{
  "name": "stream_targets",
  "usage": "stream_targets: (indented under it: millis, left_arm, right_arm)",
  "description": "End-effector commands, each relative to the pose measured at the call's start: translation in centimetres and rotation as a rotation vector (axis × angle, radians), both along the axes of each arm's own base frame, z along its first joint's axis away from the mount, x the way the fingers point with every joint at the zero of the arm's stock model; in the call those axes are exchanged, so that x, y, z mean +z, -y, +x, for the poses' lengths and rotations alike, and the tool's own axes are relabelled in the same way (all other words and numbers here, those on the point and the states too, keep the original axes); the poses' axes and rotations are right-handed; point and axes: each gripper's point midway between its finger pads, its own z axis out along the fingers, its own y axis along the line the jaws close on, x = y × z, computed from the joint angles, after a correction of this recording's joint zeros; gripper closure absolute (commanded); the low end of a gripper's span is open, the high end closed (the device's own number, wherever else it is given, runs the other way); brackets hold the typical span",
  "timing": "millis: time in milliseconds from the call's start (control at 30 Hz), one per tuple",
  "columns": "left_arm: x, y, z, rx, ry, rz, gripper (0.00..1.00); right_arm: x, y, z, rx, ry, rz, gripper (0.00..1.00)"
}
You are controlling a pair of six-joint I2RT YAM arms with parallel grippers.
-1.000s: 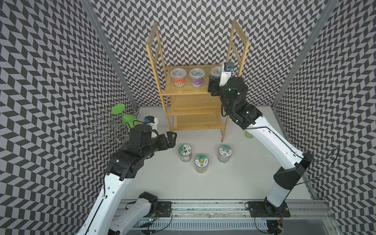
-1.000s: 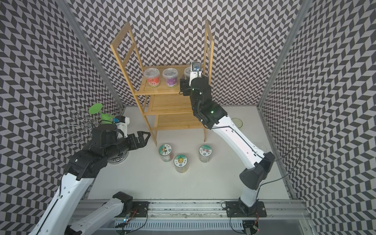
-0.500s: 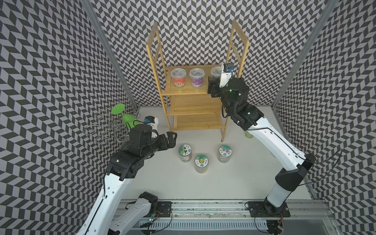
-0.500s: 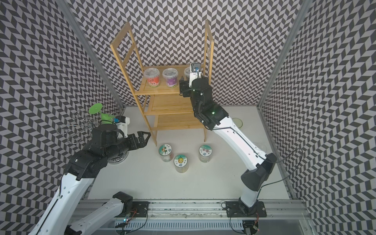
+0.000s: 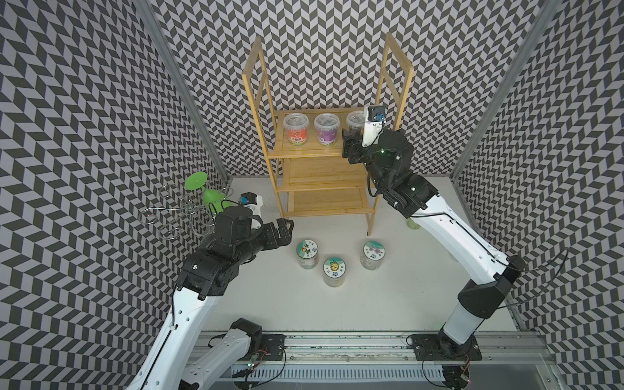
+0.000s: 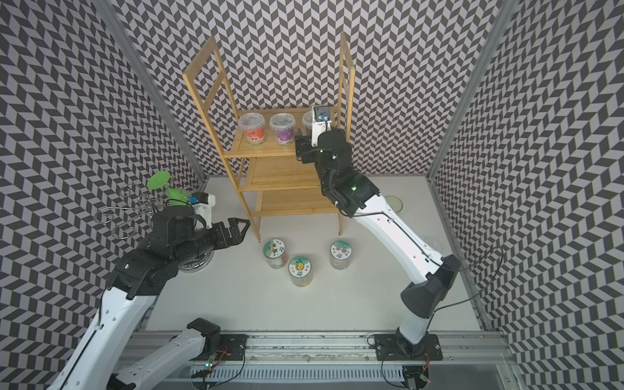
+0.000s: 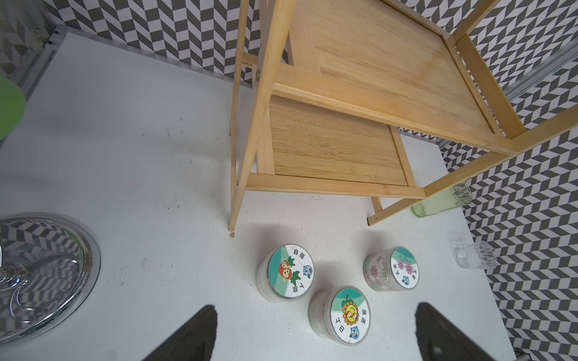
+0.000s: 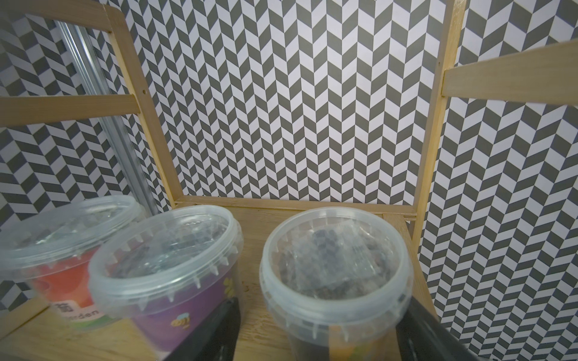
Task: Place the seed container on the shelf
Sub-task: Place the seed jar on the shelf.
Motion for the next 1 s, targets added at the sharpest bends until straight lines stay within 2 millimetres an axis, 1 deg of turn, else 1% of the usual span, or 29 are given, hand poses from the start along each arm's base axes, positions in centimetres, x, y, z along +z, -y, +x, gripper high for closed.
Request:
stream_targets:
  millis: [0,200,500,733,967]
  left_arm:
    - [0.5,-0.1,0.1,-0.001,0.035,0.009,0.00]
    - [0.5,-0.1,0.1,-0.003,0.033,0.009,0.00]
    - [0.5,-0.1,0.1,-0.001,0.033,0.016,0.01]
    - [0.4,-0.3,0.1,0.008,0.034,0.026,0.01]
    - [0.3,-0.5,0.1,0.016,0.036,0.045,0.01]
  right_arm:
    - [1.4,0.8,-1.5,0.005,0.018,0.020,0.18]
    - [1.6,1.1,-2.6,0.011,0.015,0.013,0.18]
    - [1.1,1.6,-4.7,0.032,0.001,-0.007,0.17]
    - [0.8,1.9,-6.9,0.060,0.004,-0.033,0.17]
    - [0.3,1.7,-10.2,0.104,0.019,-0.065,0.17]
